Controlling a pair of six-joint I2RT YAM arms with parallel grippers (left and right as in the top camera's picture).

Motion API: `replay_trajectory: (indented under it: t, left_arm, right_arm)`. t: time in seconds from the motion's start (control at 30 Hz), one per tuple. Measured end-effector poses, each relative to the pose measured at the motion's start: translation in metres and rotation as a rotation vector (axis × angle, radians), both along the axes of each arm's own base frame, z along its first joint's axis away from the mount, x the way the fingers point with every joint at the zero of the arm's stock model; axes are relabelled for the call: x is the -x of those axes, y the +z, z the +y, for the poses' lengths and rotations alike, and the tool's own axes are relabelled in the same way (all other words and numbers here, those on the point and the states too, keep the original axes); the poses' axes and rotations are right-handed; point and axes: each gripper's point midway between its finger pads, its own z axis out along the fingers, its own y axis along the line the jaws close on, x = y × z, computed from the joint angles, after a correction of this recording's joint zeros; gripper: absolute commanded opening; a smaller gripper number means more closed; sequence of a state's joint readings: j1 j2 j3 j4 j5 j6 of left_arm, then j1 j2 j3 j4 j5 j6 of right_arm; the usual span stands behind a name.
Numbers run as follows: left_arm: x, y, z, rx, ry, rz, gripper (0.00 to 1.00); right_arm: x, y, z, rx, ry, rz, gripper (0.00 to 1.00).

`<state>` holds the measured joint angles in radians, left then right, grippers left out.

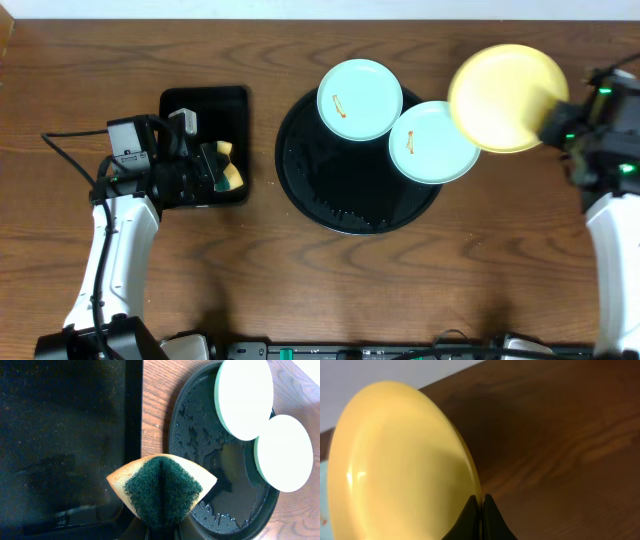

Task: Clean dirty plates on tray and stack at the side
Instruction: 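Lift the yellow plate with the right gripper and place it right of the tray, then move the right gripper to the right pale green plate's rim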

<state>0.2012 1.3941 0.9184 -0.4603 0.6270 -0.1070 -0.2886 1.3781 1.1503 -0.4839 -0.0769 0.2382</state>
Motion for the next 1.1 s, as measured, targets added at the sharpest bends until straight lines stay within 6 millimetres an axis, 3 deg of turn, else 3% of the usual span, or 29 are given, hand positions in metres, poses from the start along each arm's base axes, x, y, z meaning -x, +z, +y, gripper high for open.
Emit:
replay_trajectory:
  t: [0.1,0.2,0.3,0.5,0.53,0.57,0.63,0.7,0.77,0.83,0.9,1.03,1.1]
  left_arm:
    - [0.0,0.0,0.0,0.0,0.0,0.003,0.08]
    - [0.001,0.0,0.0,0.0,0.0,0.004,0.08]
    - [0.001,0.0,0.0,0.0,0.0,0.004,0.08]
    - [0.001,-0.001,0.0,0.001,0.0,0.005,0.07]
    - [0.001,-0.001,0.0,0.0,0.0,0.005,0.08]
    - [0.001,-0.001,0.0,0.0,0.0,0.005,0.08]
    - [0.001,-0.001,0.0,0.001,0.0,0.005,0.08]
    - [0.001,-0.001,0.0,0.0,0.0,0.005,0.08]
    - [0.001,-0.001,0.0,0.001,0.0,0.005,0.08]
    - [0.001,-0.001,0.0,0.0,0.0,0.004,0.08]
    - [0.001,-0.001,0.0,0.001,0.0,0.005,0.08]
    - [0.001,-0.001,0.0,0.0,0.0,0.005,0.08]
    - [0.001,-0.001,0.0,0.0,0.0,0.005,0.08]
  right_arm:
    - [-0.005,-0.024,-0.035,-0.051,-0.063,0.02,0.01]
    - [-0.012,-0.061,-0.061,-0.102,-0.106,0.069,0.01]
    - [-0.017,-0.106,-0.075,-0.148,-0.126,0.134,0.01]
    - [-0.016,-0.156,-0.097,-0.182,-0.175,0.198,0.06]
    - [-0.015,-0.162,-0.101,-0.182,-0.186,0.204,0.12]
    - [-0.014,-0.167,-0.105,-0.185,-0.196,0.211,0.33]
    - [-0.012,-0.17,-0.11,-0.186,-0.212,0.216,0.6]
    - [-0.011,-0.17,-0.111,-0.185,-0.216,0.217,0.65]
    - [-0.009,-0.172,-0.109,-0.195,-0.212,0.228,0.66]
    - [-0.008,-0.173,-0.1,-0.224,-0.162,0.233,0.59]
    - [-0.014,-0.164,-0.091,-0.248,-0.078,0.193,0.58]
    - [-0.019,-0.128,-0.062,-0.29,0.082,0.132,0.58]
    - [-0.025,-0.094,-0.041,-0.271,0.188,0.104,0.62]
